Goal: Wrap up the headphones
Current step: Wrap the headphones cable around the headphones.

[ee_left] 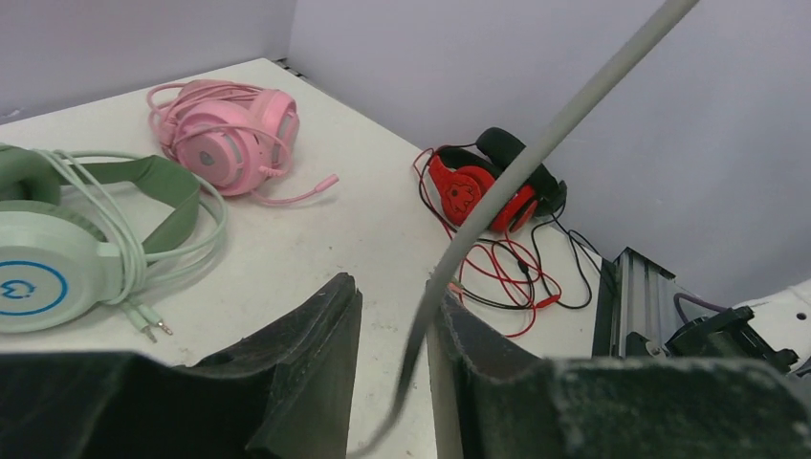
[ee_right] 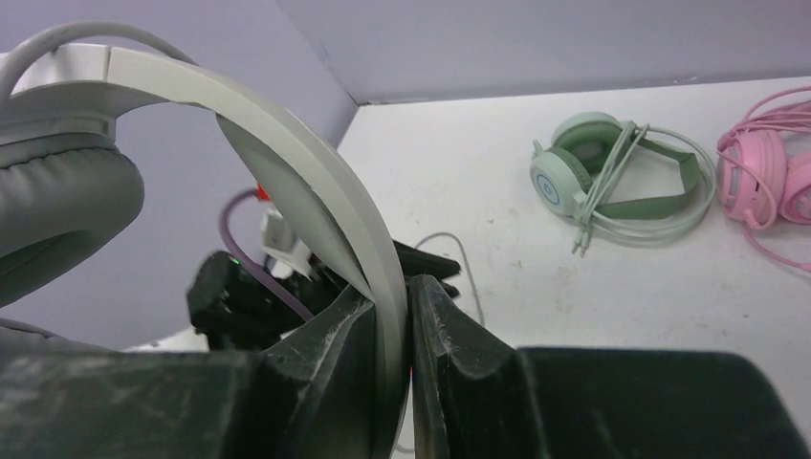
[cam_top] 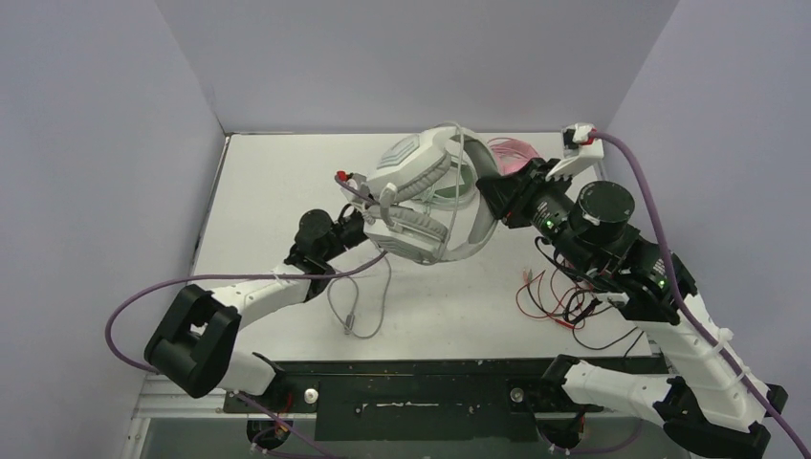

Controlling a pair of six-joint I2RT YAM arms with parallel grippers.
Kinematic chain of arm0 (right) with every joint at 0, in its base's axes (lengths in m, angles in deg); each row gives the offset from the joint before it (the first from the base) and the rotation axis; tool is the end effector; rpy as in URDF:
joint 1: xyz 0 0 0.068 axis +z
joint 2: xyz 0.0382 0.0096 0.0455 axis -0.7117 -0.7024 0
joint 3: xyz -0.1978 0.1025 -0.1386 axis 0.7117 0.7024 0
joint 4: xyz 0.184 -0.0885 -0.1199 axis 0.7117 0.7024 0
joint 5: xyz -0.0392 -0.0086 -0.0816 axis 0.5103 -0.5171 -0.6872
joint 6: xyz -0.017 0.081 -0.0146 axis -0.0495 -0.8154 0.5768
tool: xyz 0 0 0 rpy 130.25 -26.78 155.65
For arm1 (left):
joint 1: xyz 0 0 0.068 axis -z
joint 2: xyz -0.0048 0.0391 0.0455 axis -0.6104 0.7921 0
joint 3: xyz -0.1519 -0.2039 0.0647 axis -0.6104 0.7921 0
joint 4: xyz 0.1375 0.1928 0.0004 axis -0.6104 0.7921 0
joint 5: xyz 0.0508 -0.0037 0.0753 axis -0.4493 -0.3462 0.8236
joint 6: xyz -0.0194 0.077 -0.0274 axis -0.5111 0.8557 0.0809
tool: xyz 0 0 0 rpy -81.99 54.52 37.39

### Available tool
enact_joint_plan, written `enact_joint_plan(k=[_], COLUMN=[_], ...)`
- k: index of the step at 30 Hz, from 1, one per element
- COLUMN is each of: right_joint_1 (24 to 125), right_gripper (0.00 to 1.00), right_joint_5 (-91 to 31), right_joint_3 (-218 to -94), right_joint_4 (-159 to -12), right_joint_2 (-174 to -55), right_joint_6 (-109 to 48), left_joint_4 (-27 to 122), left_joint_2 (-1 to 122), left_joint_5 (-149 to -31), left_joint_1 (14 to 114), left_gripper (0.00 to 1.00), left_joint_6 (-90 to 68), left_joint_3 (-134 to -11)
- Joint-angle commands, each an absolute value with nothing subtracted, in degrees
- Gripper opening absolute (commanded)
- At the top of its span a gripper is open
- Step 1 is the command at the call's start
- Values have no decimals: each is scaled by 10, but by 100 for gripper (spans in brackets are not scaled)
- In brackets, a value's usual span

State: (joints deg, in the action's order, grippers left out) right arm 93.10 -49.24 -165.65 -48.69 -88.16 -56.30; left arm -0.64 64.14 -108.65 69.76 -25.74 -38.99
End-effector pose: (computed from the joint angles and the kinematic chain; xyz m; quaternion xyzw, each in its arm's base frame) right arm 0.1310 0.1218 0.4642 -0.0315 0.7487 0.3647 0.5526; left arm 0.2484 -0.1954 0.2904 0.2075 0.6157 -0.4959 0.5761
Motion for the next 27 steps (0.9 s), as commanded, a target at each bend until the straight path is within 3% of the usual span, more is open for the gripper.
enact_joint_plan(k=[1, 8, 17, 21, 27], right_joint_1=[936, 936, 936, 935, 936], right_gripper=[0, 0, 0, 0, 0], right_joint_5=[-523, -568, -660, -728, -808], right_joint_3=[-1739, -1818, -1882, -1903, -1917], right_joint_4=[-524, -495, -490, -485, -480], right_joint_2=[-913, -948, -963, -972, -984], right_joint_6=[-630, -639, -623, -600, -569], left_joint_4=[-106, -185, -201, -200, -186], left_joint_2=[692, 804, 861, 864, 851], left_joint_5=[-1075, -1090, -1096, -1099, -1086], left_joint_1=[717, 723, 747, 754, 765], left_gripper=[30, 33, 29, 18, 11], left_joint_6=[-244, -264, -257, -252, -223], left_joint_3=[-391, -412, -390, -360, -301])
